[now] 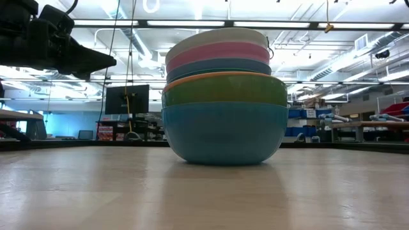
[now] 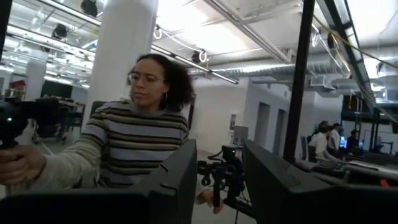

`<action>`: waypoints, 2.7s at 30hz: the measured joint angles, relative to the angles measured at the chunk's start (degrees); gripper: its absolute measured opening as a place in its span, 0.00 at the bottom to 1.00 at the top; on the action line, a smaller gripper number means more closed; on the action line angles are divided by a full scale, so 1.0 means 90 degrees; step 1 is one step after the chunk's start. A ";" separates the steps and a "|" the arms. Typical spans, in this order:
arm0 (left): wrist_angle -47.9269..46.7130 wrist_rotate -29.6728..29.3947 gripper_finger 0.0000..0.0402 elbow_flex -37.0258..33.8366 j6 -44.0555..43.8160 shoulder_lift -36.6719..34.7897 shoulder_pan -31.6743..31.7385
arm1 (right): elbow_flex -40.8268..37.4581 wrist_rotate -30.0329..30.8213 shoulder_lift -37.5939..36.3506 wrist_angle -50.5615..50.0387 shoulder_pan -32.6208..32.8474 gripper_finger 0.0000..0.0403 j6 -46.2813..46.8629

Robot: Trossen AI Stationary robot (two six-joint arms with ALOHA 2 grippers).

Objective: Nest bowls inside each other
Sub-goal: Return to Home Position

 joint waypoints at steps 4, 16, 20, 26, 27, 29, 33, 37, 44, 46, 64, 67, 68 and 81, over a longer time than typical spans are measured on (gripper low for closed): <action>0.0002 0.0000 0.26 0.0000 0.0000 0.0000 -0.0002 | -0.0058 0.0014 0.0017 -0.0075 0.0007 0.29 -0.0221; 0.0001 0.0000 0.26 0.0000 -0.0001 -0.0002 -0.0001 | 0.0103 0.0058 0.0886 0.0411 0.0007 0.29 0.0699; 0.0000 0.0000 0.26 0.0000 0.0000 -0.0002 -0.0001 | 0.0524 -0.0129 0.0975 0.1277 0.0112 0.29 0.1513; 0.0003 0.0000 0.26 0.0000 0.0000 -0.0002 -0.0002 | 0.1157 -0.0291 0.1005 0.1509 0.0572 0.29 0.1998; 0.0005 0.0000 0.26 0.0000 0.0000 -0.0002 0.0000 | 0.1222 -0.0302 0.1033 0.1494 0.0676 0.29 0.2040; 0.0002 0.0000 0.26 0.0000 0.0000 -0.0002 -0.0001 | 0.1324 -0.0348 0.1108 0.1484 0.0875 0.29 0.2086; 0.0002 0.0000 0.26 0.0000 0.0000 -0.0002 -0.0001 | 0.1440 -0.0403 0.1246 0.1484 0.1193 0.29 0.1987; 0.0002 0.0000 0.26 0.0000 -0.0001 -0.0002 -0.0001 | 0.1450 -0.0397 0.1319 0.1440 0.1428 0.29 0.1882; 0.0005 0.0002 0.26 0.0000 0.0000 -0.0002 -0.0002 | 0.1160 -0.0306 0.1540 0.0832 0.1542 0.29 0.0947; 0.0004 0.0001 0.26 0.0000 0.0000 0.0000 0.0000 | 0.0853 -0.0309 0.1648 0.0573 0.1539 0.29 0.0324; 0.0004 0.0002 0.26 0.0000 -0.0001 -0.0002 -0.0001 | -0.1161 0.0682 0.1996 0.0173 0.1231 0.29 -0.2767; 0.0004 0.0002 0.26 0.0000 0.0000 -0.0002 -0.0002 | -0.1385 0.0785 0.2057 0.0157 0.1138 0.29 -0.3015; 0.0005 0.0000 0.26 0.0000 -0.0001 -0.0002 -0.0001 | -0.1399 0.0780 0.2062 0.0127 0.1122 0.29 -0.3143; 0.0005 0.0002 0.26 0.0000 -0.0002 0.0000 -0.0002 | -0.1392 0.0350 0.2057 -0.1446 0.0574 0.29 -0.4176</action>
